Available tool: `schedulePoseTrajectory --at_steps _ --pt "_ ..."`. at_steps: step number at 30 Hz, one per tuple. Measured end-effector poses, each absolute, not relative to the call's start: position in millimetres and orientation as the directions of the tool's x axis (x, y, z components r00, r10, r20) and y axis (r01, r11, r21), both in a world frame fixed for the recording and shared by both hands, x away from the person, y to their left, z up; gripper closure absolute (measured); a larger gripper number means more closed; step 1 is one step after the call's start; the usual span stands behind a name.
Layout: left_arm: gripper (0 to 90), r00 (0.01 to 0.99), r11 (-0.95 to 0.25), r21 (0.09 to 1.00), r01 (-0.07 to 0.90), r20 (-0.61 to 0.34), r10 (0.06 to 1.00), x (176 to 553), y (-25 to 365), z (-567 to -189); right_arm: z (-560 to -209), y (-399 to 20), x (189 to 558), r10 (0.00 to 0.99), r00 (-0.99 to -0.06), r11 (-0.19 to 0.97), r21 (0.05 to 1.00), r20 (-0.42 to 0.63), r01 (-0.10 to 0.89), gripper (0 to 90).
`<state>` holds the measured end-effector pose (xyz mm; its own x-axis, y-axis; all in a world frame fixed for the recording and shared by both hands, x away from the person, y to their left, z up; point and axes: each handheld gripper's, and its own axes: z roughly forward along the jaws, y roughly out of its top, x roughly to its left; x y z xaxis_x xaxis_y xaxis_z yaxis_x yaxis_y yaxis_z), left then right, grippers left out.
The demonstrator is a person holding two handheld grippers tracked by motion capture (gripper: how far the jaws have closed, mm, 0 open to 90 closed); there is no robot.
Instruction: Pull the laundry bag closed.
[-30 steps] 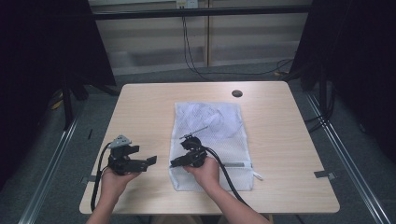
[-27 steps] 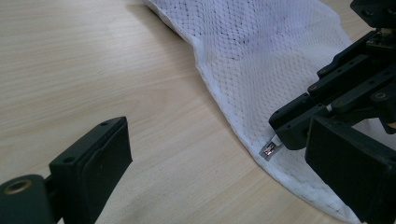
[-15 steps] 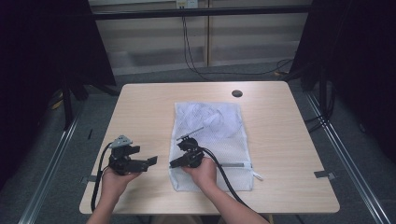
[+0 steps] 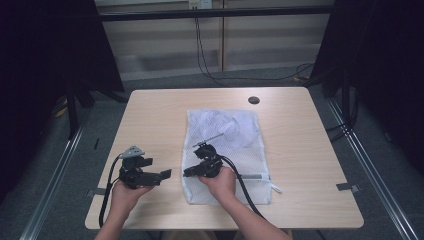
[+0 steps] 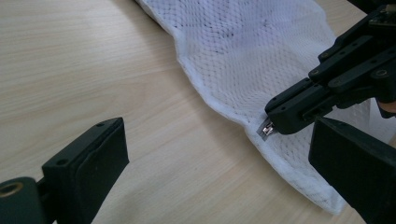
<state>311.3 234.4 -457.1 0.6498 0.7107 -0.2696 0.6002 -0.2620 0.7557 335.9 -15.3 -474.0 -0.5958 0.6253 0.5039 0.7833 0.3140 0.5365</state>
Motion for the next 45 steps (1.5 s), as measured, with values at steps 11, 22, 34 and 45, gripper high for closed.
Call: schedulePoseTrajectory --at_steps 11,22,34,45 --pt "4.7 0.651 -0.240 0.734 0.635 -0.342 0.678 310 222 -461 -465 -23 333 0.613 -0.605 0.300 0.559 0.507 0.773 86.8" --pt "14.3 0.665 -0.265 0.684 0.679 -0.421 0.617 313 210 -467 -461 -29 333 0.611 -0.597 0.275 0.567 0.520 0.776 86.8" --pt "24.7 0.647 -0.273 0.638 0.720 -0.473 0.598 317 201 -474 -457 -29 332 0.609 -0.611 0.276 0.587 0.506 0.761 86.8" --pt "32.4 0.648 -0.296 0.620 0.727 -0.477 0.593 320 191 -480 -456 -30 333 0.607 -0.605 0.268 0.583 0.516 0.767 86.9"
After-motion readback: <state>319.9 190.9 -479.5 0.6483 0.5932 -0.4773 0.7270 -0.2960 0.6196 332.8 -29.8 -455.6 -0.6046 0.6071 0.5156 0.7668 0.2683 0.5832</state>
